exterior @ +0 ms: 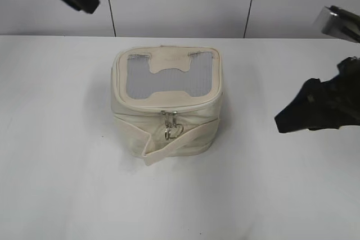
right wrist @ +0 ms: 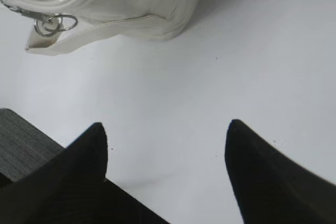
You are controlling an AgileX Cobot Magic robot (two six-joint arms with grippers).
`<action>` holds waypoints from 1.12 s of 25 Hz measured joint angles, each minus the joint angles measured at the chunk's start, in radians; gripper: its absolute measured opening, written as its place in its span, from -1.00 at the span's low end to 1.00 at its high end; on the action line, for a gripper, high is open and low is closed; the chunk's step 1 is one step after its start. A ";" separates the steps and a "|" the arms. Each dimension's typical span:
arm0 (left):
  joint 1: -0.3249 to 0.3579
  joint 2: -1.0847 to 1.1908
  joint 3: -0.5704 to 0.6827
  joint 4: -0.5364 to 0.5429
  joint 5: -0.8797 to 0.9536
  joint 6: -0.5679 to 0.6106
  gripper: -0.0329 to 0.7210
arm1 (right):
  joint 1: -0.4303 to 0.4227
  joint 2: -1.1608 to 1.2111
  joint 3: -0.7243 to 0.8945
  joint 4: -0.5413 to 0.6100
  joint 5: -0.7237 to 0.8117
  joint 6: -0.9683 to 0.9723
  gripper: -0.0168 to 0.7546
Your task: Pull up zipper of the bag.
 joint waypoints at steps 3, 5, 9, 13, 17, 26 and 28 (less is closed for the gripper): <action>0.000 -0.207 0.260 0.032 -0.103 -0.029 -0.35 | 0.000 -0.094 0.000 -0.096 0.093 0.102 0.46; 0.000 -0.367 0.439 0.067 -0.171 -0.080 -0.35 | 0.000 -0.172 0.000 -0.167 0.171 0.162 0.46; 0.000 -0.754 0.722 0.125 -0.221 -0.192 -0.35 | 0.000 -0.361 0.002 -0.310 0.299 0.274 0.46; 0.000 -1.174 0.897 0.191 -0.160 -0.278 -0.32 | 0.000 -0.618 0.049 -0.406 0.366 0.344 0.48; 0.000 -1.499 0.975 0.211 -0.025 -0.310 -0.11 | 0.000 -0.864 0.126 -0.472 0.373 0.382 0.60; 0.000 -1.698 1.104 0.211 0.047 -0.322 0.18 | -0.001 -1.239 0.278 -0.571 0.338 0.417 0.62; 0.000 -1.697 1.122 0.211 0.018 -0.322 0.18 | -0.001 -1.280 0.289 -0.578 0.322 0.430 0.62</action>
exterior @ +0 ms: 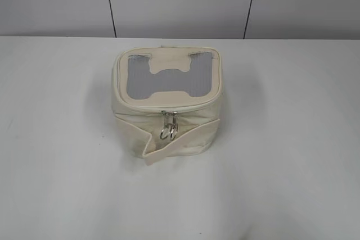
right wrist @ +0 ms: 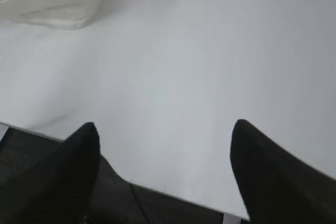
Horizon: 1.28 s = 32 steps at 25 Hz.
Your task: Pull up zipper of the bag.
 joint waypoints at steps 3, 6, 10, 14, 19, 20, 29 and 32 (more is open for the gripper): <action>0.000 0.000 0.027 0.000 -0.092 0.000 0.18 | 0.000 -0.019 0.002 -0.014 -0.007 0.015 0.60; 0.000 0.001 0.038 0.000 -0.120 0.004 0.18 | 0.000 -0.020 0.002 -0.018 -0.009 0.020 0.57; -0.001 0.001 0.038 0.000 -0.127 0.004 0.18 | 0.000 -0.020 0.002 -0.022 -0.010 0.022 0.57; -0.001 0.001 0.038 0.000 -0.127 0.004 0.18 | 0.000 -0.021 0.002 -0.022 -0.010 0.023 0.57; 0.008 0.001 0.038 0.000 -0.128 0.004 0.18 | -0.007 -0.045 0.002 -0.022 -0.012 0.023 0.57; 0.028 0.001 0.038 0.000 -0.128 0.004 0.18 | -0.020 -0.056 0.002 -0.022 -0.012 0.023 0.57; 0.342 -0.022 0.039 0.000 -0.130 0.005 0.18 | -0.221 -0.106 0.002 -0.018 -0.014 0.024 0.56; 0.335 -0.022 0.039 0.000 -0.130 0.005 0.18 | -0.222 -0.106 0.002 -0.016 -0.014 0.024 0.56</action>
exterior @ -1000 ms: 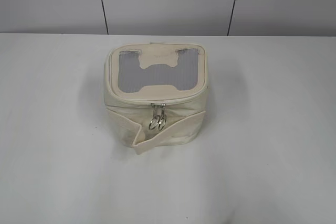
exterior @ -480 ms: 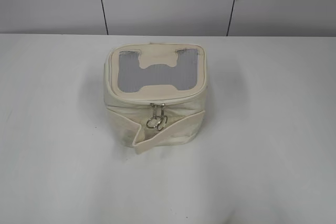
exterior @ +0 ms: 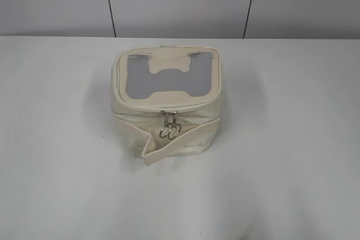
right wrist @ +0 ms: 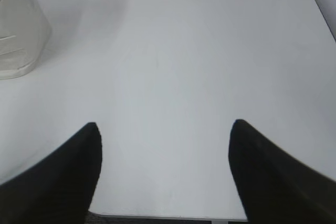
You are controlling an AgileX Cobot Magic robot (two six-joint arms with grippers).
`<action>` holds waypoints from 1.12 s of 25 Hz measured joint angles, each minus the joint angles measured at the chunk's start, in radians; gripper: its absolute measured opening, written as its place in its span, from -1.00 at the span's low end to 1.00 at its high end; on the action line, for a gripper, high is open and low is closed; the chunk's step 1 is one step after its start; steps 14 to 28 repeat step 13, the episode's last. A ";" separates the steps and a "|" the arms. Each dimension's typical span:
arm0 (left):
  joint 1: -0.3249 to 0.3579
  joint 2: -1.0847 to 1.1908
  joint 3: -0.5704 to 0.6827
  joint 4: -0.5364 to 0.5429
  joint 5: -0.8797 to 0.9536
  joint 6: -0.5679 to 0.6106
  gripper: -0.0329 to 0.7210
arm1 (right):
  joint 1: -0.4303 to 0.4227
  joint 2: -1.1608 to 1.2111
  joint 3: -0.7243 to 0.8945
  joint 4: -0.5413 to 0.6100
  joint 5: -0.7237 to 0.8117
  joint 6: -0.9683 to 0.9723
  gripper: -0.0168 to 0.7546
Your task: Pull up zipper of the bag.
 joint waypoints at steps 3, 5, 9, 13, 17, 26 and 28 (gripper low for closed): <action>-0.003 0.000 0.000 0.000 -0.001 0.000 0.18 | 0.000 0.000 0.000 0.000 0.000 0.000 0.56; -0.003 0.000 0.000 0.000 -0.001 0.000 0.18 | 0.000 0.000 0.000 0.000 0.000 0.000 0.56; -0.003 0.000 0.000 0.000 -0.001 0.000 0.18 | 0.000 0.000 0.000 0.001 0.000 0.000 0.56; -0.003 0.000 0.000 0.000 -0.002 0.000 0.17 | 0.000 0.000 0.000 0.001 0.000 0.000 0.55; -0.003 0.000 0.000 0.000 -0.002 0.000 0.17 | 0.000 0.000 0.000 0.001 0.000 0.000 0.55; -0.003 0.000 0.000 0.000 -0.002 0.000 0.17 | 0.000 0.000 0.000 0.001 0.000 0.000 0.55; -0.003 0.000 0.000 0.000 -0.002 0.000 0.17 | 0.000 0.000 0.000 0.001 0.000 0.000 0.55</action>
